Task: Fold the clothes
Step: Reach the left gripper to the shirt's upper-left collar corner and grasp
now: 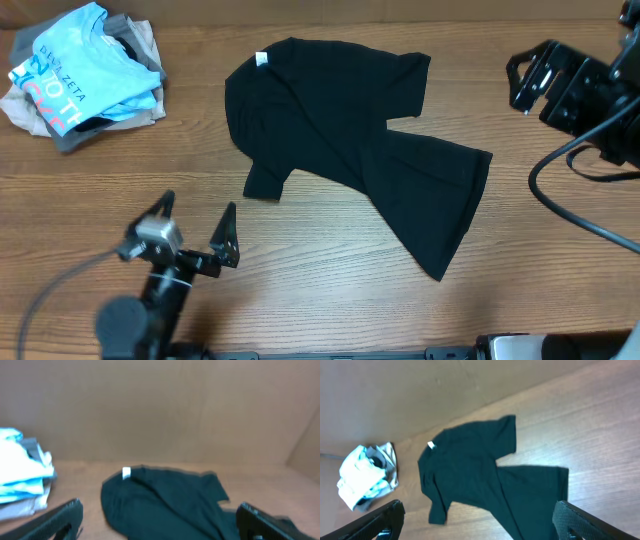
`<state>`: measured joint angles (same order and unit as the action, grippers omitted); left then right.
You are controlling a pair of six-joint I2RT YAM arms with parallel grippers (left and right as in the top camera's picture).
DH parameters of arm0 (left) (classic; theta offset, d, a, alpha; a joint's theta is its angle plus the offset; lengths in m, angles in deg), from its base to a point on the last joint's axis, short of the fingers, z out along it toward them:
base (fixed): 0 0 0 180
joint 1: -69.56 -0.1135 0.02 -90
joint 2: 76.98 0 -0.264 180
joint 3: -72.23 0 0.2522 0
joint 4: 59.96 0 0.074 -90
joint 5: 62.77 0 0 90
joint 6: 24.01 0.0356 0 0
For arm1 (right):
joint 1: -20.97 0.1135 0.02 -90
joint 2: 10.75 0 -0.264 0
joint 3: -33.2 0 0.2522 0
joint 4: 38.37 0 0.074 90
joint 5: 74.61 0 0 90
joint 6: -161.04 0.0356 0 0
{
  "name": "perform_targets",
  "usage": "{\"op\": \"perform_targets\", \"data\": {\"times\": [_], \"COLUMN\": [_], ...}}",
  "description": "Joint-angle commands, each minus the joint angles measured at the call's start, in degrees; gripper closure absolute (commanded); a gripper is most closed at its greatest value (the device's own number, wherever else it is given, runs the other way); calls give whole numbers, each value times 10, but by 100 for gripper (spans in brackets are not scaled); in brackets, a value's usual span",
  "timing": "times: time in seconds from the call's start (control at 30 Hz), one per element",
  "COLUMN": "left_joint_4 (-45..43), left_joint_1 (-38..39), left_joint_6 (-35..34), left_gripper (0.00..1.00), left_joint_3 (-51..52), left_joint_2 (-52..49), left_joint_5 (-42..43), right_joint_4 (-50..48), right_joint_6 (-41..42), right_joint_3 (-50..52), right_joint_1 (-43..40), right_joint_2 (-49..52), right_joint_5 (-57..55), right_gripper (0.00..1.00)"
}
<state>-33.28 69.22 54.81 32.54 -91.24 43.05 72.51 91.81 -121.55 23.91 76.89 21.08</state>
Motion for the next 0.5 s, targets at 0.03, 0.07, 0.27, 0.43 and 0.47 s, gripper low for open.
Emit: {"op": "perform_targets", "data": {"times": [0.03, 0.07, 0.27, 0.43, 0.47], "left_joint_4": [153, 207, 497, 539, 539], "left_joint_1": [4, 4, 5, 68, 83], "left_joint_6": [77, 84, 109, 127, 108], "left_gripper": [0, 0, 0, 0, 0], "left_joint_3": [-236, -289, -542, -560, -560], "left_joint_2": [-221, -272, -565, -706, -730], "left_joint_5": [59, 69, 114, 33, 15], "right_joint_4": [-1, -1, -7, -44, -52], "right_joint_6": [2, 3, 3, 3, 3], "right_joint_3": [57, 70, 150, 202, 210], "right_joint_1": [-3, -3, -3, -3, -3], "right_joint_2": [-32, -35, -36, -36, -35], "right_joint_5": [-5, -5, -5, -5, -5], "right_gripper": [0, 0, 0, 0, 0]}}
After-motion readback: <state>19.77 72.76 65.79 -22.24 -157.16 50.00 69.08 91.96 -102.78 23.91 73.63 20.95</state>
